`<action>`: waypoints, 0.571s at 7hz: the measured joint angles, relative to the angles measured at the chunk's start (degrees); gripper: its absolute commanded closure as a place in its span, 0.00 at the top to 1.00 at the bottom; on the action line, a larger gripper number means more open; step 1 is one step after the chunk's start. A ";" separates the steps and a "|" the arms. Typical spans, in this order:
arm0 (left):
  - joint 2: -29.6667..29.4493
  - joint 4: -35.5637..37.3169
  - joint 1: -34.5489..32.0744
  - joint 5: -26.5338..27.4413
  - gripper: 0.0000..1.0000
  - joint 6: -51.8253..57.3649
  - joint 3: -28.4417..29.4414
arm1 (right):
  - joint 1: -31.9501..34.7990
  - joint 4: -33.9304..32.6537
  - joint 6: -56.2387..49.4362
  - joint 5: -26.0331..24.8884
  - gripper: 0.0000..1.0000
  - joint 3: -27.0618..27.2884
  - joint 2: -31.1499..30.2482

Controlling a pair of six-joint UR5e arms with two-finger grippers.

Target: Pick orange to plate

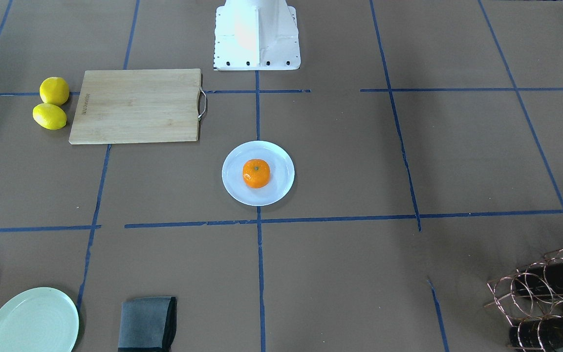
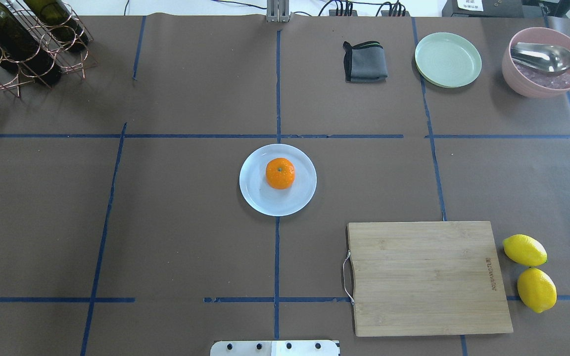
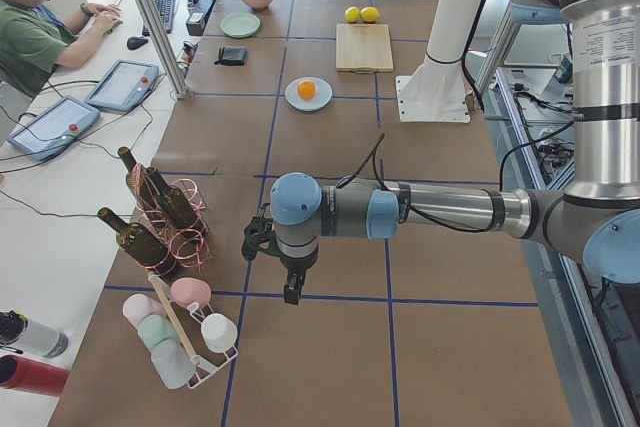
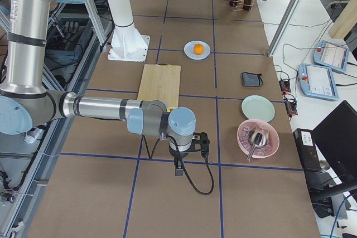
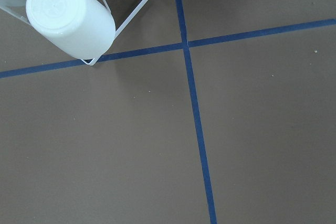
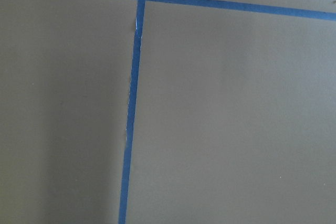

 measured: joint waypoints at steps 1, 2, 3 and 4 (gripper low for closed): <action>0.02 0.00 0.00 0.06 1.00 0.00 0.19 | 0.02 0.17 0.09 0.05 1.00 0.02 -0.02; 0.02 0.00 0.00 0.14 1.00 0.00 0.24 | 0.04 0.49 0.13 0.09 1.00 0.02 -0.06; 0.02 -0.02 0.00 0.20 1.00 0.00 0.36 | 0.04 0.77 0.14 0.10 1.00 -0.03 -0.08; 0.02 -0.05 0.00 0.23 1.00 0.00 0.41 | 0.04 0.88 0.15 0.13 1.00 -0.09 -0.06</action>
